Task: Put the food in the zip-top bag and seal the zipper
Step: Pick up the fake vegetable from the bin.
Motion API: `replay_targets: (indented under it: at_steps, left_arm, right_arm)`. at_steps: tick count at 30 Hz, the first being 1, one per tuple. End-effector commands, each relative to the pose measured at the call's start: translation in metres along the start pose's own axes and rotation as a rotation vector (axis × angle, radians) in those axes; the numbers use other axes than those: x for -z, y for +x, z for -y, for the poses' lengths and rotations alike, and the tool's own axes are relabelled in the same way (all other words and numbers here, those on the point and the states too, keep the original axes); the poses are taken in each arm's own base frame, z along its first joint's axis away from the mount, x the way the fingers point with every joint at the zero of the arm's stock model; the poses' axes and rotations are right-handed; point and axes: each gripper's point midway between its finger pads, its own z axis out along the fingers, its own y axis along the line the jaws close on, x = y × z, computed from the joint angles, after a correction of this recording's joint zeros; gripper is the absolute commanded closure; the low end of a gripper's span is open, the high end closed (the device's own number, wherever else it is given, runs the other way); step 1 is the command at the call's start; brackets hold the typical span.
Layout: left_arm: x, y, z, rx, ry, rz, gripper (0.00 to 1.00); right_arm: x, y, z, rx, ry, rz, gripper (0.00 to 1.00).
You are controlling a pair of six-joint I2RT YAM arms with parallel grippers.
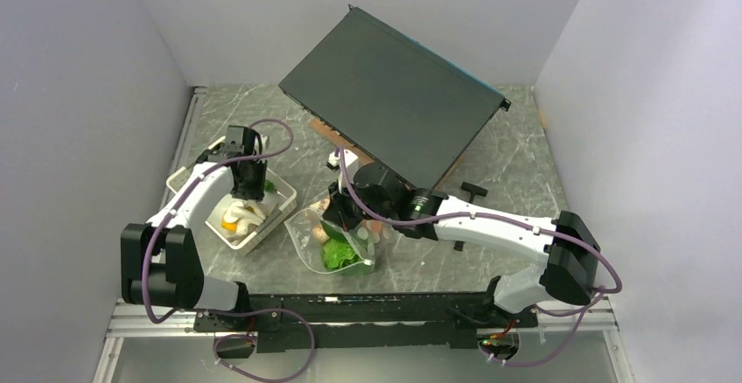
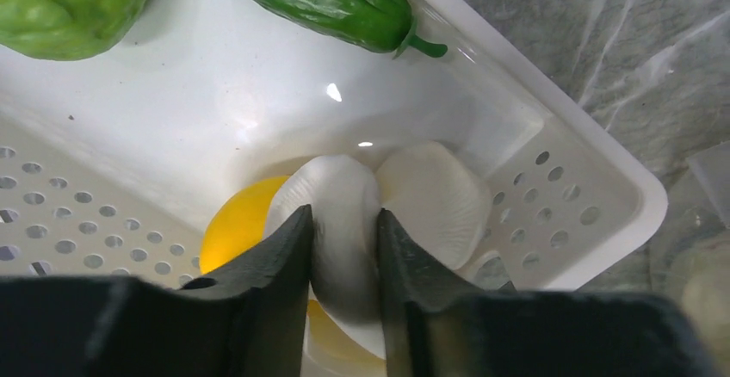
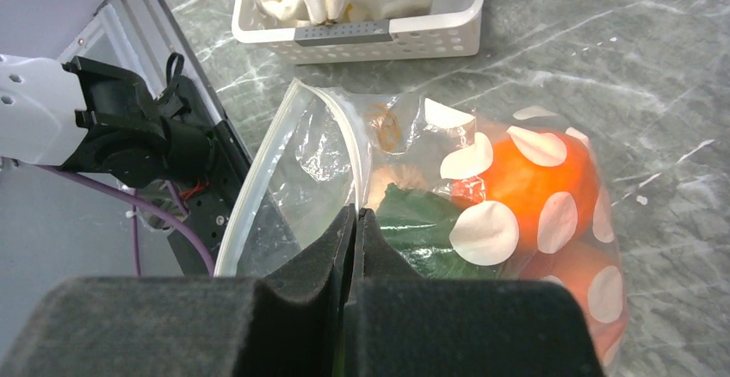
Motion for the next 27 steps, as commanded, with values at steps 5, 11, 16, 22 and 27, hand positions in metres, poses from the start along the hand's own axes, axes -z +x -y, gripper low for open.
replay_targets:
  at_steps: [5,11,16,22,27]
  left_arm:
    - [0.023,-0.022,0.005,0.005,0.038,0.105,0.85]
    - [0.042,-0.038,0.003,0.02,0.035,0.225,1.0]
    - [0.067,-0.051,0.001,0.038,0.038,0.354,1.0]
    - [0.098,-0.065,-0.021,0.1,-0.051,0.527,1.0]
    - [0.11,-0.078,-0.042,0.203,-0.031,0.645,1.0]
  right_arm:
    - [0.005,-0.027,-0.016,-0.025,-0.029,0.03,1.0]
    - [0.009,-0.039,-0.015,-0.044,0.001,0.051,1.0]
    - [0.007,-0.042,-0.02,-0.053,-0.02,0.049,1.0]
    - [0.002,-0.041,-0.024,-0.063,-0.03,0.039,1.0]
    - [0.002,-0.045,-0.023,-0.058,-0.018,0.052,1.0]
